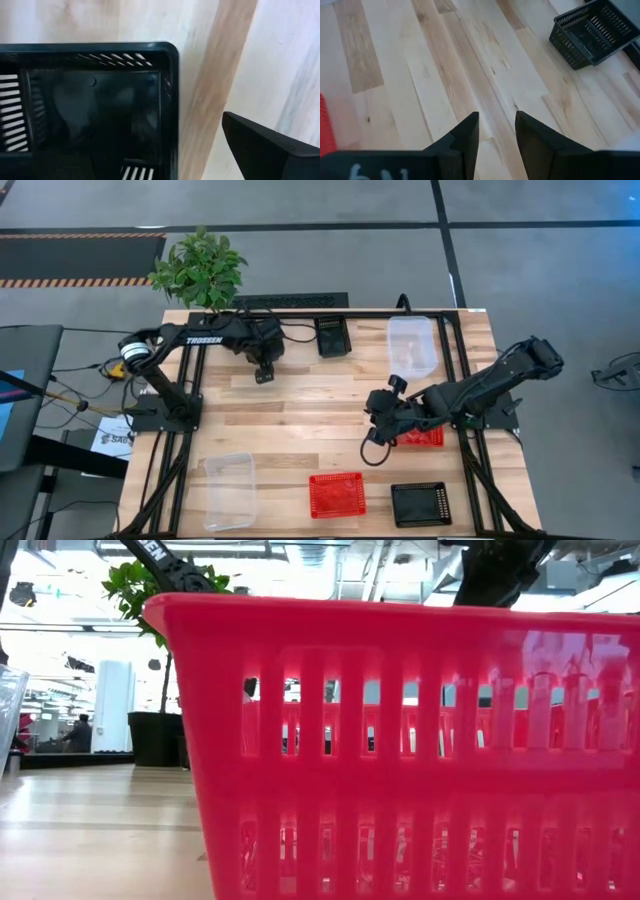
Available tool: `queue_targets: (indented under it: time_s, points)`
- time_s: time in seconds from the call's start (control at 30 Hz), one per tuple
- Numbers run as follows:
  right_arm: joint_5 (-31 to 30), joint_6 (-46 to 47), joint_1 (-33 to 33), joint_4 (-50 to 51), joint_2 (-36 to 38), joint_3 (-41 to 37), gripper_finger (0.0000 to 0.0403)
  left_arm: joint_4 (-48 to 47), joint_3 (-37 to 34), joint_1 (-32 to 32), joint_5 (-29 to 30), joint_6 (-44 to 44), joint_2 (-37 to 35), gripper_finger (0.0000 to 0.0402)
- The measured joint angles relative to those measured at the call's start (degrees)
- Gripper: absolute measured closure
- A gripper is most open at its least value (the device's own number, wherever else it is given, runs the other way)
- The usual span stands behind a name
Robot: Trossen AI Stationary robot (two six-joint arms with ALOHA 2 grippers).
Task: Stack baskets by color
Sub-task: Stack the top left black bin on top of the top right black bin
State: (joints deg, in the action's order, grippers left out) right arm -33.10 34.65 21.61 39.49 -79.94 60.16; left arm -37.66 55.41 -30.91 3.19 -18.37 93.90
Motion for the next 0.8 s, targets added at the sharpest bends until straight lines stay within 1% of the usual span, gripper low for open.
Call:
queue_targets:
  time_s: [0.13, 0.23, 0.33, 0.63, 0.7, 0.8]
  points:
    - [0.0, 0.0, 0.0, -0.3, 0.0, 0.0, 0.0259, 0.3, 0.0, -0.1, 0.2, 0.0, 0.0, 0.0121]
    - [0.0, -0.1, 0.0, -1.1, 0.0, 0.0, 0.026, 0.1, 0.0, -0.3, 0.3, 0.0, 0.0, 0.0156]
    - [0.0, -0.2, 0.1, -1.3, 0.0, 0.0, 0.0262, 0.1, 0.0, -0.4, 0.8, 0.0, 0.0, 0.0206]
    - [0.1, -0.1, 0.1, -1.4, 0.0, 0.0, 0.0263, -0.3, 0.0, -0.4, 0.9, 0.1, 0.0, 0.0382]
    - [0.1, 0.1, 0.1, -1.4, 0.0, 0.0, 0.0265, -0.3, 0.0, -0.4, 0.9, 0.1, 0.0, 0.0394]
    - [0.2, 0.3, 0.1, -1.4, 0.0, 0.0, 0.0268, -0.3, 0.0, -0.4, 1.0, 0.2, 0.0, 0.0394]
